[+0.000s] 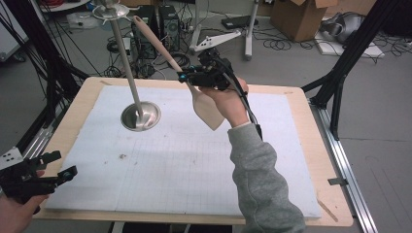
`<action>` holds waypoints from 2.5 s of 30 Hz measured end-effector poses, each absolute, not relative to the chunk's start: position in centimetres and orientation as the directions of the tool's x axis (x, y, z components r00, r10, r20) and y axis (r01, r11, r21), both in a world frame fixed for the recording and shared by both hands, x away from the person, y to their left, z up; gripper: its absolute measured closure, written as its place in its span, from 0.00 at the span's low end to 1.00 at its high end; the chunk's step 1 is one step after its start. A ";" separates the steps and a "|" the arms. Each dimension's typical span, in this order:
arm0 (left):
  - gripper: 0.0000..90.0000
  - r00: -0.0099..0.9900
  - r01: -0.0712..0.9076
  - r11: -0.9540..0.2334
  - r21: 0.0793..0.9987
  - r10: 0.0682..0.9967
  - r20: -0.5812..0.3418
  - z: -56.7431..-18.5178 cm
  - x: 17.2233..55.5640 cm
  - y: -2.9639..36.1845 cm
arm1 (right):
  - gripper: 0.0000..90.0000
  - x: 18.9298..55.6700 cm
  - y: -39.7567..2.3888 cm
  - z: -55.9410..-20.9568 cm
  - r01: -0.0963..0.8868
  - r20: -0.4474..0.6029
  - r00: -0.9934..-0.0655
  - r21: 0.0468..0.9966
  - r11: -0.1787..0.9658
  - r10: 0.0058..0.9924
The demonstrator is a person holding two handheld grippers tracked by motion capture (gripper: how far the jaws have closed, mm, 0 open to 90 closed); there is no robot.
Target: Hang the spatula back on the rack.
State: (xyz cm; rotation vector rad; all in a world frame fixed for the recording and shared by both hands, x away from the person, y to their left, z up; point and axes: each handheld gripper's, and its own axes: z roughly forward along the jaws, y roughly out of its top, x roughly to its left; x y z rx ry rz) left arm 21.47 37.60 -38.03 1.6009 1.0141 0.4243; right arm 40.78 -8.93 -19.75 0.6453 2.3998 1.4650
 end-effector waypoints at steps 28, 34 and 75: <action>0.03 0.585 0.371 0.000 0.928 0.776 -0.234 -38.0 21.4 37.3 | 0.87 42.0 -7.2 -20.0 0.255 0.024 -0.873 0.874 0.414 0.487; 0.03 0.583 0.375 -0.003 0.927 0.778 -0.234 -38.0 21.5 37.4 | 0.87 42.0 -7.0 -20.1 0.257 0.027 -0.873 0.874 0.412 0.488; 0.03 0.572 0.389 -0.006 0.921 0.785 -0.236 -38.4 21.6 37.6 | 0.87 42.5 -6.9 -20.6 0.276 0.028 -0.864 0.861 0.428 0.502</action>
